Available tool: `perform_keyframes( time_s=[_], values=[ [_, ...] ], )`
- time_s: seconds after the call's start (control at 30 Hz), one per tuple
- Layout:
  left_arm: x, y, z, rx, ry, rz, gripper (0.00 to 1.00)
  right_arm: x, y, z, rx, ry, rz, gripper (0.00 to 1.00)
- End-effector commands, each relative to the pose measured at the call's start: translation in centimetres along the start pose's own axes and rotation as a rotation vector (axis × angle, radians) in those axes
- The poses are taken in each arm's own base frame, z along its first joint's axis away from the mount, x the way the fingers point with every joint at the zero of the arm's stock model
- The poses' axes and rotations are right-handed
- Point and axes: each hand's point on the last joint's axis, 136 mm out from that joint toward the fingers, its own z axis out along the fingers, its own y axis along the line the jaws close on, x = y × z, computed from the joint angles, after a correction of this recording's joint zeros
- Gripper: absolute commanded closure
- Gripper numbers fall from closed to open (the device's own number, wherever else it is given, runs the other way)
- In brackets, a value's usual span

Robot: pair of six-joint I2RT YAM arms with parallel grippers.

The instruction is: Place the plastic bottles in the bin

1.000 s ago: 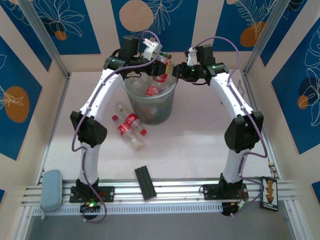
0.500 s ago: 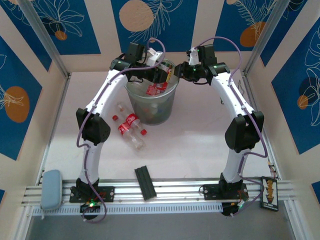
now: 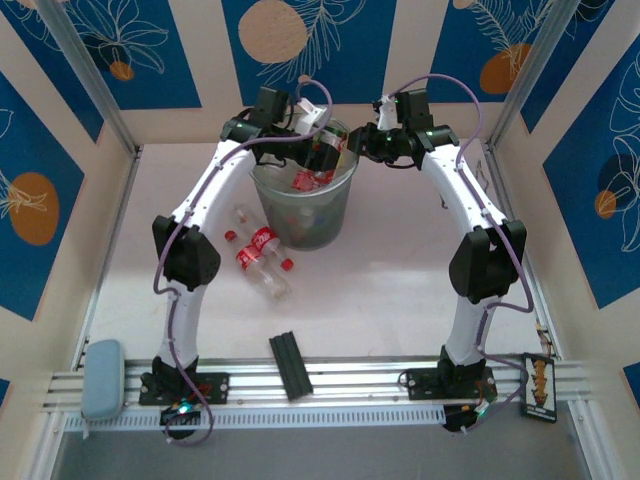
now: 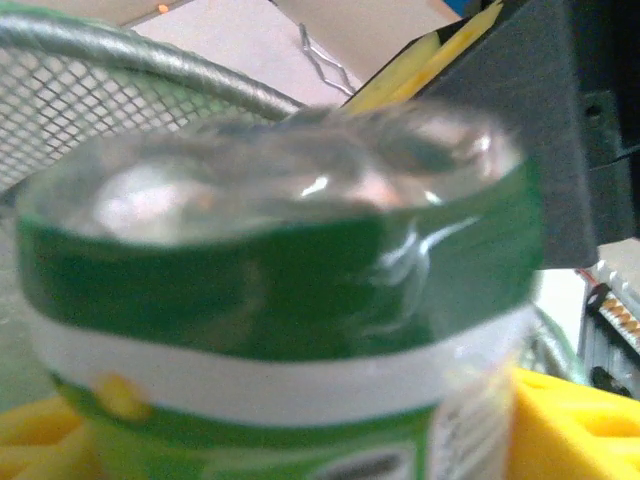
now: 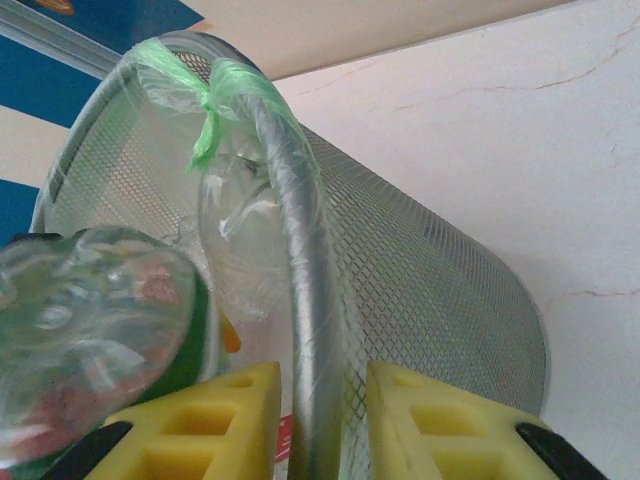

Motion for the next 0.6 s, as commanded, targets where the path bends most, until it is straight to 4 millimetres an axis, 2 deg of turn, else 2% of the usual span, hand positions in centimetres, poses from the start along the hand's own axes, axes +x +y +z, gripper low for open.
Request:
perform_keyframes(
  time_s=[0.0,0.13,0.27,0.4,0.57],
  values=[
    [-1.6,-2.6,-1.5,0.073,-0.059,0.067,0.14,0.3,-0.5,0.7,0.001,0.021,0.018,0.71],
    [-3.1,-3.2,-2.6,0.078,-0.115,0.089,0.13,0.3,-0.7,0.6,0.005,0.021,0.02,0.71],
    [-5.3,-2.5,-4.1,0.043,-0.22,0.061,0.16,0.0,-0.4,-0.3,0.004,0.006,0.012,0.7],
    [-6.9,-1.2,-4.5,-0.026,-0.291,0.037,0.23,-1.0,0.4,-2.4,-0.002,-0.041,-0.009,0.53],
    [-7.2,-0.1,-4.2,-0.06,-0.314,0.017,0.32,-2.5,1.0,-5.2,0.008,-0.109,-0.032,0.48]
  ],
)
